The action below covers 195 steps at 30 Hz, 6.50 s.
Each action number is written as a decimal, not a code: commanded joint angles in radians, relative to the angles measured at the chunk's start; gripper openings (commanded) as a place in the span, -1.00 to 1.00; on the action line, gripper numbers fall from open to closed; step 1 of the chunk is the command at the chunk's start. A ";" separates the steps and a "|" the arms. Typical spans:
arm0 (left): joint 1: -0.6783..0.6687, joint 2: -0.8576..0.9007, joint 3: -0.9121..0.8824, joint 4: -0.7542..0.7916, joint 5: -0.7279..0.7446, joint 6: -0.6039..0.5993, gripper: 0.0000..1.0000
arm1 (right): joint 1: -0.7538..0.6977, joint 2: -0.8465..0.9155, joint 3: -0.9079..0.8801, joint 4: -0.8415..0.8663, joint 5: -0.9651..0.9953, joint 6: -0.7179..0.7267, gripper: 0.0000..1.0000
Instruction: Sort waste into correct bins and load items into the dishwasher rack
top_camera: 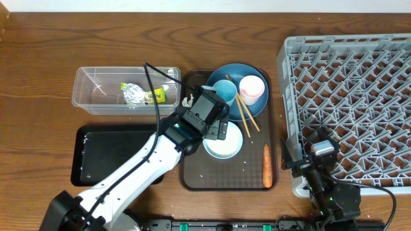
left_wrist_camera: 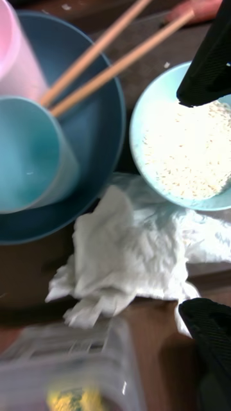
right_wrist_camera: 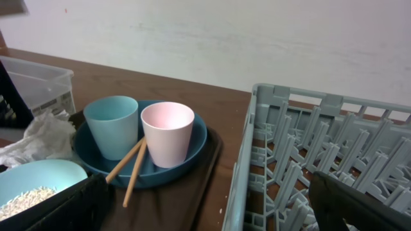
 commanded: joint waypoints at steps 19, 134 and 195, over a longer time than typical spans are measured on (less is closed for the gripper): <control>0.038 0.263 -0.029 0.130 0.005 -0.016 0.87 | -0.006 -0.004 -0.002 -0.004 -0.002 0.012 0.99; 0.130 0.138 -0.006 0.178 -0.148 -0.697 0.93 | -0.006 -0.004 -0.002 -0.004 -0.002 0.012 0.98; 0.278 -0.121 -0.010 0.069 -0.282 -0.527 -0.87 | -0.006 -0.004 -0.002 -0.004 -0.002 0.012 0.99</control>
